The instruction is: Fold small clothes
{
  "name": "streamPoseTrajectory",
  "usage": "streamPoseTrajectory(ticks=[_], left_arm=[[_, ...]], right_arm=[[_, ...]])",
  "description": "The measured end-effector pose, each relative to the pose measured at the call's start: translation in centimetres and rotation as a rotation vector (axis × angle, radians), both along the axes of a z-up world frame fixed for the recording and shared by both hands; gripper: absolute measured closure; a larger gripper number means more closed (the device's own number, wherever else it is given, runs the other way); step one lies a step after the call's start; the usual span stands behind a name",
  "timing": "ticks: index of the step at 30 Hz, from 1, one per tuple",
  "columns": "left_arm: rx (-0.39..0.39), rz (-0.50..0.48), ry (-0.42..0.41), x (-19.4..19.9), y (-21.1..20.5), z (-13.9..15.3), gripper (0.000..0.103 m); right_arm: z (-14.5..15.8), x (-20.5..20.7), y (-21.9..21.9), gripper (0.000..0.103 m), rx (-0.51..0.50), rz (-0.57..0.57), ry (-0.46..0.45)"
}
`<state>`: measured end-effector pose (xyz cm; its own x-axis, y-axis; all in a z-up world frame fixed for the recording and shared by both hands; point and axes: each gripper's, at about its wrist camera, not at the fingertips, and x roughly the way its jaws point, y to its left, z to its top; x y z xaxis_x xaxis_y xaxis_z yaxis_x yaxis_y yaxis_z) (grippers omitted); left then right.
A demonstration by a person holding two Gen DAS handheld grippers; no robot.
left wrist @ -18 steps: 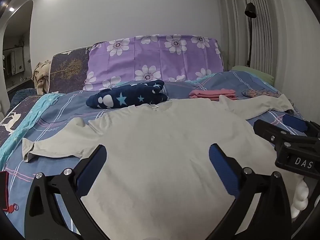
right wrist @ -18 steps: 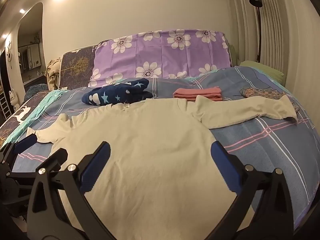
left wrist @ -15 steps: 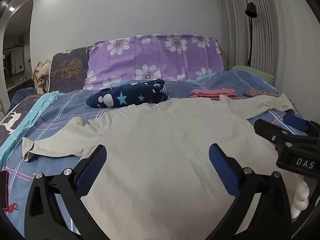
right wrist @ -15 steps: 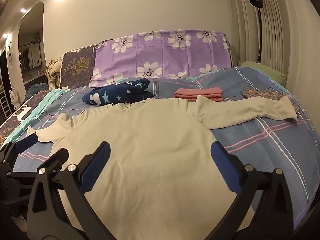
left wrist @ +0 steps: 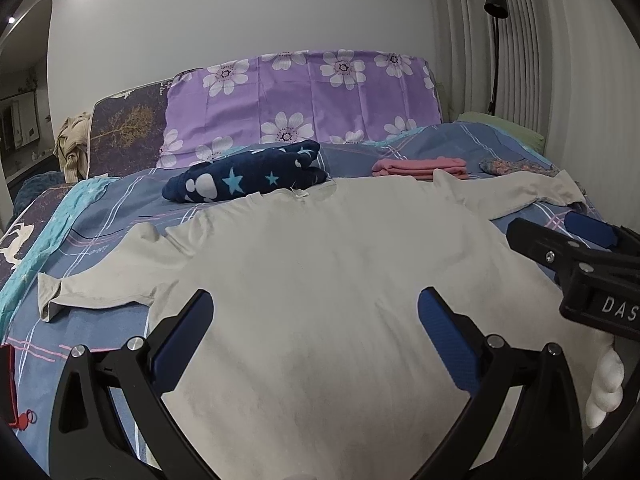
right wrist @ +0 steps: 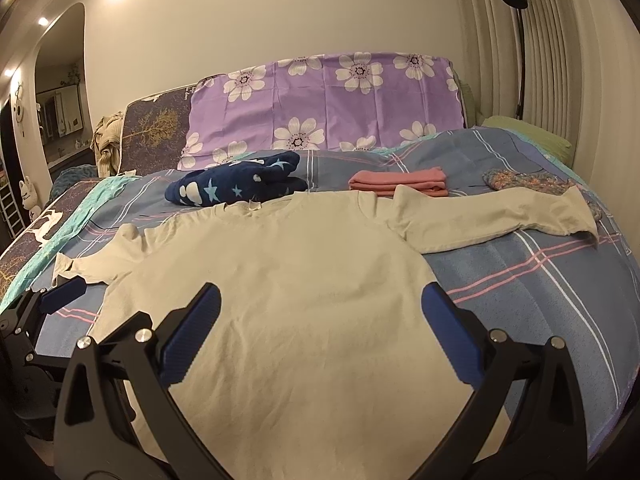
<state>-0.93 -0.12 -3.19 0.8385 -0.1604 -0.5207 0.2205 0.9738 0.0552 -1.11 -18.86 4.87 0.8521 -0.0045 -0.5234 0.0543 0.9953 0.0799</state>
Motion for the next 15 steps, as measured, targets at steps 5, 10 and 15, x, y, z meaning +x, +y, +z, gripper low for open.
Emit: streamPoseTrajectory(ticks=[5, 10, 15], left_arm=[[0.001, 0.009, 0.017, 0.35, 0.09, -0.16, 0.001], [0.007, 0.01, 0.016, 0.46, 0.15, -0.24, 0.001], [0.016, 0.014, 0.018, 0.61, 0.04, -0.47, 0.001]], right_arm=[[-0.25, 0.11, -0.58, 0.002, 0.022, -0.005, -0.002], [-0.36, 0.2, -0.59, 0.002, 0.006, 0.0, -0.013], [-0.61, 0.44, -0.55, 0.002, 0.022, 0.005, 0.017]])
